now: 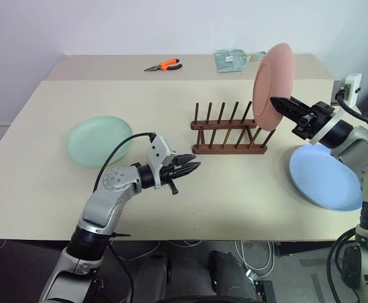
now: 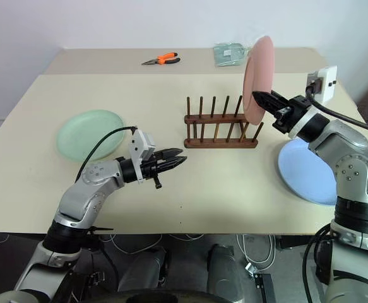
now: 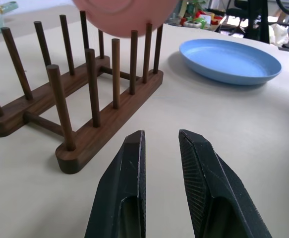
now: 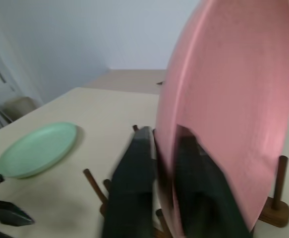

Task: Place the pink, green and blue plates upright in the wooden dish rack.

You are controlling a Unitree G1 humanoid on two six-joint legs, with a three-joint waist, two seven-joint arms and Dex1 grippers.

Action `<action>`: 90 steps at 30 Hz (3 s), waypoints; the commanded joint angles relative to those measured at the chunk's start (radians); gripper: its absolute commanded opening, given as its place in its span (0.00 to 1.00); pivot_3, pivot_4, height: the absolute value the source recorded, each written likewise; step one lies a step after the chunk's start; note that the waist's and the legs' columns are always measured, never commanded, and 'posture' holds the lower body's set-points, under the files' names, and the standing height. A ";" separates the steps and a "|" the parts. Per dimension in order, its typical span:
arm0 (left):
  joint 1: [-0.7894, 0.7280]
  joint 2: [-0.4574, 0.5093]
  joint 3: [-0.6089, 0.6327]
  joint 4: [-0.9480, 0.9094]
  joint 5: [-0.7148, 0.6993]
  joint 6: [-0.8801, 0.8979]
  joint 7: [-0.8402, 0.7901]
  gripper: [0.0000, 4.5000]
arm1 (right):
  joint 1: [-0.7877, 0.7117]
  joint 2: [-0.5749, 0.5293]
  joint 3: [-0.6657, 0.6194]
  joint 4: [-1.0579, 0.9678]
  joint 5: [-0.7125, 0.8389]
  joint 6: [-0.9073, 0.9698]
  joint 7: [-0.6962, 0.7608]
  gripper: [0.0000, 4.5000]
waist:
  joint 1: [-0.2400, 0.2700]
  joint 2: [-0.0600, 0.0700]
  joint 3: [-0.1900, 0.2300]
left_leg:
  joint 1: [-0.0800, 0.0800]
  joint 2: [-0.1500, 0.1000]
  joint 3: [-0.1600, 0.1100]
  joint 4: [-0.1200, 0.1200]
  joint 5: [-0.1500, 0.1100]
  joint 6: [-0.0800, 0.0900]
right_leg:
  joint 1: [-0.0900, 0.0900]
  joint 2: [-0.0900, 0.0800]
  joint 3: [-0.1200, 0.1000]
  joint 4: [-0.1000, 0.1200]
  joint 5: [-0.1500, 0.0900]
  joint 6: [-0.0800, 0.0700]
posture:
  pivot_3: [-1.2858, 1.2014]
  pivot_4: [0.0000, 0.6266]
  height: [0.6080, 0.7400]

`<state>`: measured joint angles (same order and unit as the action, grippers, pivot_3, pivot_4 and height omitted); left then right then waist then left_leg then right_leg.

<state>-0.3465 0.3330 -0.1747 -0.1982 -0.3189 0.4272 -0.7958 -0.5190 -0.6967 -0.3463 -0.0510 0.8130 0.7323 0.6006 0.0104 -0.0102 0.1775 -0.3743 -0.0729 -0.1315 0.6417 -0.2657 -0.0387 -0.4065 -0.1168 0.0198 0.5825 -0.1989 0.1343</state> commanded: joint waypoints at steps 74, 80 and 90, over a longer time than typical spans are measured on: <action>-0.083 0.087 0.281 0.010 -0.120 -0.025 0.330 0.56 | -0.045 0.399 0.137 -0.392 -0.199 -0.074 -0.078 0.00 | -0.016 -0.016 0.002 | 0.001 0.000 -0.004 -0.011 0.003 -0.005 | -0.003 0.001 0.000 -0.001 0.002 0.002 | 0.52 0.24 1.00; 0.105 0.152 0.136 -0.133 -0.201 0.019 0.071 0.56 | -0.055 0.385 0.053 -0.411 -0.058 0.051 -0.201 0.00 | -0.028 -0.010 0.004 | 0.001 0.002 -0.003 -0.013 0.003 -0.005 | -0.006 0.002 0.000 0.000 0.000 -0.002 | 0.52 0.24 1.00; 0.140 0.166 0.113 -0.212 -0.252 0.092 0.014 0.56 | -0.031 0.380 0.035 -0.353 0.002 0.094 -0.291 0.00 | -0.023 -0.007 0.003 | 0.001 0.002 -0.002 -0.012 0.003 -0.005 | -0.006 0.002 0.000 0.000 0.000 -0.003 | 0.52 0.24 1.00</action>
<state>-0.2042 0.4995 -0.0624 -0.3676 -0.5579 0.5216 -0.7803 -0.5397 -0.3223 -0.2854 -0.3960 0.7810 0.8295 0.3247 -0.0126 -0.0173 0.1807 -0.3734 -0.0712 -0.1335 0.6298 -0.2629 -0.0432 -0.4123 -0.1146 0.0198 0.5824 -0.1988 0.1317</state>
